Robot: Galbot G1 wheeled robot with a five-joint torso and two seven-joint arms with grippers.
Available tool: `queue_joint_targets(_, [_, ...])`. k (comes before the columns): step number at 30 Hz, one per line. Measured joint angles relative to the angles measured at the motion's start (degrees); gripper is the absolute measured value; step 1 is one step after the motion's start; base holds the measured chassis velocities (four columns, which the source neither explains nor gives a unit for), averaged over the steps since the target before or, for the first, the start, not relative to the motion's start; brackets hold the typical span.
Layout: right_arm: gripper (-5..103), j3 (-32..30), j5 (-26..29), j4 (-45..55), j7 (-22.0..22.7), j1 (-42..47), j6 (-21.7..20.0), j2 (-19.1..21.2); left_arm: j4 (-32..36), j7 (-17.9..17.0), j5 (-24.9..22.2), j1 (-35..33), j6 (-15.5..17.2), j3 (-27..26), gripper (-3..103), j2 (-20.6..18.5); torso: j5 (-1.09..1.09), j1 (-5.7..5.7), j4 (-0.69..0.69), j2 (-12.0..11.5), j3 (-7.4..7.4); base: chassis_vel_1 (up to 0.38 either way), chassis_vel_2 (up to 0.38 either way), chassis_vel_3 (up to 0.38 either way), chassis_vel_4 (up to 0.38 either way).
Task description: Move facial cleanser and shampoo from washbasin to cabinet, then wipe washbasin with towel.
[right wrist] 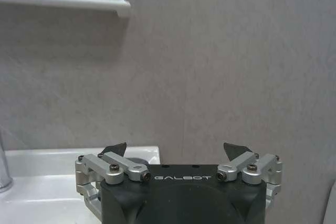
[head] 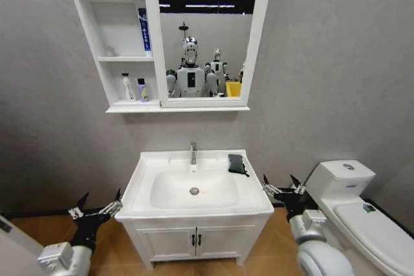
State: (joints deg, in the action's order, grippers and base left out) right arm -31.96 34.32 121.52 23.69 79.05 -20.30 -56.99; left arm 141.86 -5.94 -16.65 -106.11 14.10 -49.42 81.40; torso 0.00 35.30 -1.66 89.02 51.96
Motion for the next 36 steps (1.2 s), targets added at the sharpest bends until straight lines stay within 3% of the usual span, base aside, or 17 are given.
queue_joint_targets(1, [100,0.0,0.0,0.0,0.0,0.0,0.0,0.0,0.0,0.0,0.0,0.0,0.0,0.0,100,0.0,0.0,0.0,0.0,0.0,0.0,0.0,0.0,0.0,0.0])
queue_joint_targets(2, [100,4.38,6.67,-6.96,2.79,-7.86,-2.06,3.33,0.0,-0.02,-0.01,0.0,0.0,0.01,100,0.0,0.0,-0.04,0.0,0.01,-0.01,0.0,0.0,0.0,0.0])
queue_joint_targets(3, [100,4.38,6.67,-6.96,2.79,-7.86,-2.06,3.33,0.0,-0.02,-0.01,0.0,0.0,0.01,100,0.0,0.0,-0.04,0.0,0.01,-0.01,0.0,0.0,0.0,0.0])
queue_joint_targets(5, [100,13.09,12.13,-19.4,3.86,-22.06,-3.04,5.36,-0.01,-0.02,-0.02,0.01,0.02,0.03,100,0.0,-0.01,-0.03,0.02,0.01,-0.01,0.013,-0.01,-0.016,0.026])
queue_joint_targets(6, [100,13.09,12.13,-19.4,3.86,-22.06,-3.04,5.36,-0.01,-0.02,-0.02,0.01,0.02,0.03,100,0.0,-0.01,-0.03,0.02,0.01,-0.01,0.0,0.0,0.0,0.0])
queue_joint_targets(7, [100,17.18,13.23,-25.34,3.76,-27.87,-3.14,5.23,-0.02,-0.04,-0.03,0.02,0.01,0.02,100,-0.02,0.0,-0.04,0.02,0.02,-0.01,0.0,0.0,0.0,0.0])
queue_joint_targets(9, [100,20.04,13.83,-29.63,3.44,-32.12,-3.23,4.76,-0.03,-0.02,-0.04,0.01,0.02,0.05,100,-0.02,0.02,-0.03,0.0,0.01,-0.01,0.0,0.0,0.0,0.0])
queue_joint_targets(11, [100,27.66,14.62,-42.45,2.0,-43.19,-3.07,1.8,-0.04,-0.04,-0.05,0.03,0.03,0.04,100,-0.03,-0.02,-0.01,0.03,0.01,0.0,0.0,0.0,0.0,0.0])
queue_joint_targets(12, [100,27.66,14.62,-42.45,2.0,-43.19,-3.07,1.8,-0.04,-0.04,-0.05,0.03,0.03,0.04,100,-0.03,-0.02,-0.01,0.03,0.01,0.0,0.0,0.0,0.0,0.0])
queue_joint_targets(14, [100,31.75,13.24,-51.8,-0.86,-48.55,-2.15,-1.83,-0.05,-0.03,-0.06,0.02,0.02,0.04,100,-0.04,0.0,-0.01,0.02,0.01,0.0,0.0,0.0,0.0,0.0])
queue_joint_targets(18, [100,34.5,12.23,-58.8,-3.26,-52.12,-1.64,-6.39,-0.06,-0.02,-0.06,0.02,0.02,0.06,100,-0.05,-0.01,-0.01,-0.02,0.01,-0.01,0.0,0.0,0.0,0.0])
queue_joint_targets(20, [100,36.19,9.69,-64.54,-6.79,-54.53,-0.69,-11.23,-0.06,-0.02,-0.06,0.02,0.03,0.06,100,-0.05,0.01,-0.02,0.04,0.01,0.0,0.0,0.0,0.0,0.0])
queue_joint_targets(23, [100,36.69,7.54,-66.38,-8.52,-55.75,-0.29,-12.64,-0.07,-0.02,-0.06,0.02,0.02,0.06,100,-0.05,-0.03,-0.02,0.02,0.01,-0.02,0.0,0.0,0.0,0.0])
queue_joint_targets(31, [100,35.15,5.83,-63.78,-2.75,-53.92,-1.71,-11.77,-0.07,-0.02,-0.06,0.02,0.02,0.06,100,-0.06,-0.01,-0.03,-0.03,0.02,-0.02,0.0,0.0,0.0,0.0])
queue_joint_targets(36, [100,34.54,5.49,-63.7,-2.19,-52.99,-1.59,-11.3,-0.07,-0.02,-0.07,0.02,0.03,0.06,100,-0.06,0.0,-0.03,-0.01,0.02,-0.02,0.0,0.0,0.0,0.0])
